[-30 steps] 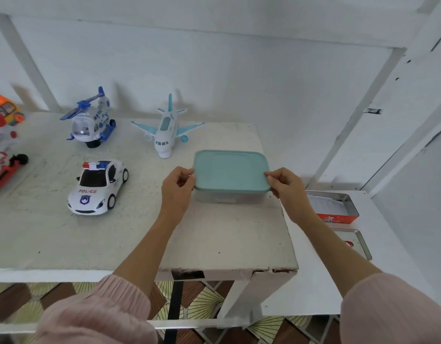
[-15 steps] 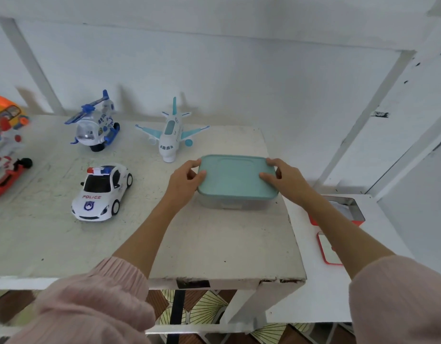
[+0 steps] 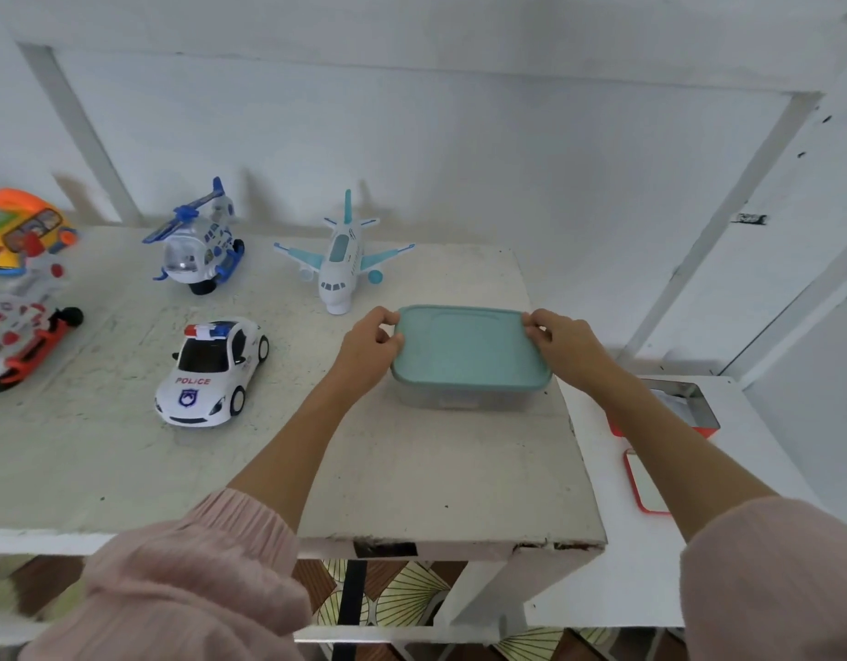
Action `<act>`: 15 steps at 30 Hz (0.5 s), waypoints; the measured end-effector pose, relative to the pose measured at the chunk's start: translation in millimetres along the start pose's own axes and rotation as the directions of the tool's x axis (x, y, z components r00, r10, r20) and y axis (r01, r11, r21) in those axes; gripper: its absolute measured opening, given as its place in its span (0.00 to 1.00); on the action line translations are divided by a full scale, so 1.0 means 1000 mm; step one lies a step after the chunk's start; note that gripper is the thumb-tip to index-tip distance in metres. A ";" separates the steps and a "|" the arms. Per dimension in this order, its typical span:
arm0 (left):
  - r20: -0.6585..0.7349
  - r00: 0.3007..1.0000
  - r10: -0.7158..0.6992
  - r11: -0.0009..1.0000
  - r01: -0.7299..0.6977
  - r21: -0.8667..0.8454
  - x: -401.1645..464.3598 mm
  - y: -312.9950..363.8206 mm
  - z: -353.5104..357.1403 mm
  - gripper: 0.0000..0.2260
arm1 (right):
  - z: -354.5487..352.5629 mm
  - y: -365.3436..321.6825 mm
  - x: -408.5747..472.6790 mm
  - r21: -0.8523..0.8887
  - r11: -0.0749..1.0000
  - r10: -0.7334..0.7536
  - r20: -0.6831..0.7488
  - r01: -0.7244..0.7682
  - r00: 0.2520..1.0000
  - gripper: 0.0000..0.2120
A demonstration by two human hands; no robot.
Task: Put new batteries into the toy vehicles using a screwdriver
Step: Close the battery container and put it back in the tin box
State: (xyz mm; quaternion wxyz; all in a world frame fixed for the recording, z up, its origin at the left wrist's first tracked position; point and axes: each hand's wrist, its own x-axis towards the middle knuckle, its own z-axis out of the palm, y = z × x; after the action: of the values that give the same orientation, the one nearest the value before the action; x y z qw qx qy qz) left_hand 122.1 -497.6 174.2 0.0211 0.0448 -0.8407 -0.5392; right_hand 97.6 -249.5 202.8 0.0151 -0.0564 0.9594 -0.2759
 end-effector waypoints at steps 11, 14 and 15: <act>0.088 0.996 -0.029 0.996 0.036 -0.078 -0.006 0.004 -0.004 0.12 | 0.001 -0.010 -0.010 0.004 1.000 0.019 0.123 -0.019 0.992 0.20; 0.084 0.996 -0.043 0.993 0.051 -0.105 -0.004 0.005 -0.005 0.12 | 0.007 -0.006 -0.012 0.028 0.999 0.021 0.096 -0.024 0.995 0.21; 0.089 0.995 -0.043 0.994 0.051 -0.093 -0.002 0.006 -0.005 0.11 | 0.009 -0.006 -0.011 0.034 0.999 0.029 0.097 -0.032 0.995 0.21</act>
State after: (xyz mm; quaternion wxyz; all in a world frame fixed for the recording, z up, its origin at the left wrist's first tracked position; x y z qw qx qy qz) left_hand 124.5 -499.8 181.6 -0.0262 0.0401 -0.8128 -0.5806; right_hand 109.9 -257.5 198.5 0.0667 -0.0547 0.9533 -0.2894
